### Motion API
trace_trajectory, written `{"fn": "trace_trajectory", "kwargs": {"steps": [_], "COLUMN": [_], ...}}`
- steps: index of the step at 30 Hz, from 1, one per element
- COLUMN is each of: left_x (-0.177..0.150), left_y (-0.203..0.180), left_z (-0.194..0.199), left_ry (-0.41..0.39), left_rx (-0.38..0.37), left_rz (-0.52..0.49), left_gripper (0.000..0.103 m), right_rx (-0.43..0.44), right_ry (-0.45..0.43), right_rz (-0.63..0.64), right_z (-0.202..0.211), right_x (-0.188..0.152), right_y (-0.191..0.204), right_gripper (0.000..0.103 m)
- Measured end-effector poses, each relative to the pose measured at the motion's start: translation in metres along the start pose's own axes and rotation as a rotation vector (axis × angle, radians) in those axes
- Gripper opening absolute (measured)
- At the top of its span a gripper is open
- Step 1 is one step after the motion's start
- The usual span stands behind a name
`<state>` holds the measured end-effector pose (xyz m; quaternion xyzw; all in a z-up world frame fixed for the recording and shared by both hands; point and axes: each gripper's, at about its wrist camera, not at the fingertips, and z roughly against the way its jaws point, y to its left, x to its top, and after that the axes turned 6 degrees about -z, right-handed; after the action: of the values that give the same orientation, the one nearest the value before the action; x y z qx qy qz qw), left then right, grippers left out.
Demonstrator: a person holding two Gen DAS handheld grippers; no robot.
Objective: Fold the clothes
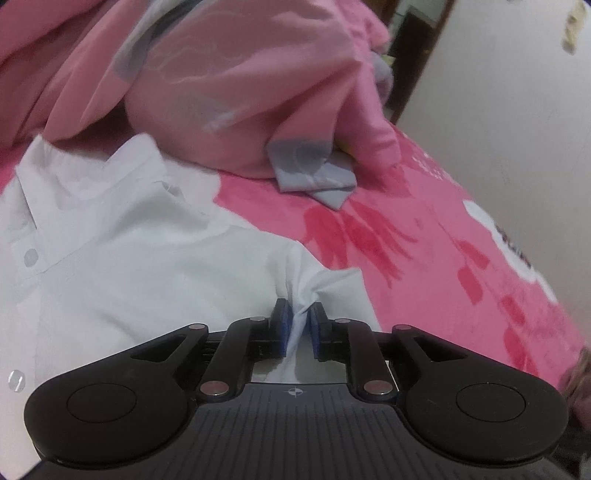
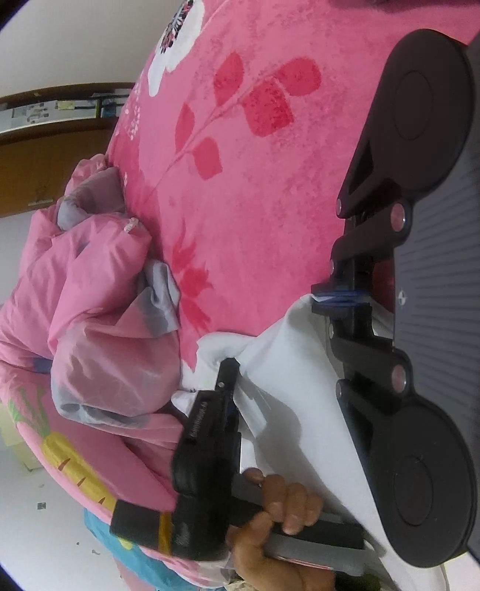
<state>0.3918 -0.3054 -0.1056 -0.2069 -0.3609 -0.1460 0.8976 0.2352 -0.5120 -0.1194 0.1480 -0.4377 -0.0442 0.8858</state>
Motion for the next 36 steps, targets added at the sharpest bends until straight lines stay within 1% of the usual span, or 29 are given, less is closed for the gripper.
{"fn": "trace_trajectory", "kwargs": {"steps": [3, 4, 5, 6, 7, 9, 12, 13, 14, 16, 18, 20, 21, 23, 25, 27, 29, 31, 32, 33, 35, 36], "left_x": [0.006, 0.007, 0.01, 0.011, 0.013, 0.016, 0.017, 0.017, 0.017, 0.015, 0.013, 0.011, 0.014, 0.022, 0.033, 0.041, 0.043, 0.036, 0.032, 0.025, 0.007, -0.004], "left_y": [0.007, 0.009, 0.01, 0.008, 0.005, -0.004, -0.016, -0.02, -0.024, -0.032, -0.031, -0.019, -0.01, 0.008, 0.022, 0.034, 0.043, 0.049, 0.049, 0.051, 0.057, 0.06], "left_z": [0.001, 0.004, 0.008, 0.015, 0.022, 0.038, 0.058, 0.059, 0.056, 0.04, 0.02, 0.013, 0.018, 0.044, 0.09, 0.15, 0.212, 0.279, 0.302, 0.328, 0.369, 0.385], "left_ry": [0.014, 0.013, 0.004, -0.015, -0.033, -0.085, -0.135, -0.126, -0.1, -0.021, 0.062, 0.084, 0.088, 0.079, 0.033, -0.029, -0.088, -0.148, -0.165, -0.175, -0.179, -0.174], "left_rx": [-0.017, -0.017, -0.008, 0.023, 0.059, 0.097, 0.064, 0.032, -0.006, -0.064, -0.062, 0.0, 0.007, -0.006, -0.011, -0.012, -0.008, 0.025, 0.046, 0.068, 0.11, 0.115], "left_rz": [0.098, 0.124, 0.144, 0.142, 0.117, 0.04, -0.047, -0.073, -0.097, -0.116, -0.095, -0.037, 0.005, 0.073, 0.092, 0.097, 0.092, 0.062, 0.047, 0.03, 0.009, 0.004], "left_gripper": [0.02, 0.023, 0.027, 0.029, 0.032, 0.032, 0.032, 0.032, 0.032, 0.032, 0.032, 0.032, 0.032, 0.032, 0.032, 0.034, 0.042, 0.047, 0.052, 0.054, 0.056, 0.056], "right_rx": [0.012, 0.015, 0.019, 0.021, 0.024, 0.03, 0.037, 0.038, 0.039, 0.042, 0.052, 0.072, 0.081, 0.093, 0.094, 0.098, 0.101, 0.096, 0.09, 0.069, 0.026, 0.0], "right_ry": [0.002, 0.003, 0.003, 0.004, 0.004, 0.004, 0.004, 0.004, 0.004, 0.003, 0.003, 0.002, 0.003, 0.004, 0.006, 0.008, 0.01, 0.011, 0.014, 0.024, 0.043, 0.05], "right_rz": [-0.014, -0.018, -0.022, -0.026, -0.03, -0.038, -0.047, -0.048, -0.048, -0.052, -0.064, -0.09, -0.104, -0.121, -0.124, -0.13, -0.137, -0.129, -0.119, -0.085, -0.017, 0.021], "right_z": [0.0, 0.0, 0.0, 0.0, 0.0, 0.0, 0.001, 0.001, 0.0, 0.0, 0.0, -0.001, -0.001, -0.002, -0.002, -0.002, -0.002, 0.0, 0.001, 0.004, 0.01, 0.014], "right_x": [0.0, 0.0, 0.0, 0.0, 0.0, 0.0, 0.0, 0.0, 0.0, 0.0, -0.001, -0.002, -0.002, -0.002, -0.002, -0.003, -0.002, -0.002, -0.001, 0.001, 0.006, 0.009], "right_y": [-0.002, -0.003, -0.004, -0.004, -0.005, -0.006, -0.008, -0.008, -0.008, -0.009, -0.011, -0.016, -0.018, -0.022, -0.022, -0.023, -0.024, -0.021, -0.019, -0.012, 0.001, 0.009], "right_gripper": [0.002, 0.003, 0.003, 0.003, 0.003, 0.003, 0.003, 0.003, 0.003, 0.003, 0.004, 0.004, 0.004, 0.003, 0.004, 0.004, 0.004, 0.006, 0.012, 0.017, 0.039, 0.042]}}
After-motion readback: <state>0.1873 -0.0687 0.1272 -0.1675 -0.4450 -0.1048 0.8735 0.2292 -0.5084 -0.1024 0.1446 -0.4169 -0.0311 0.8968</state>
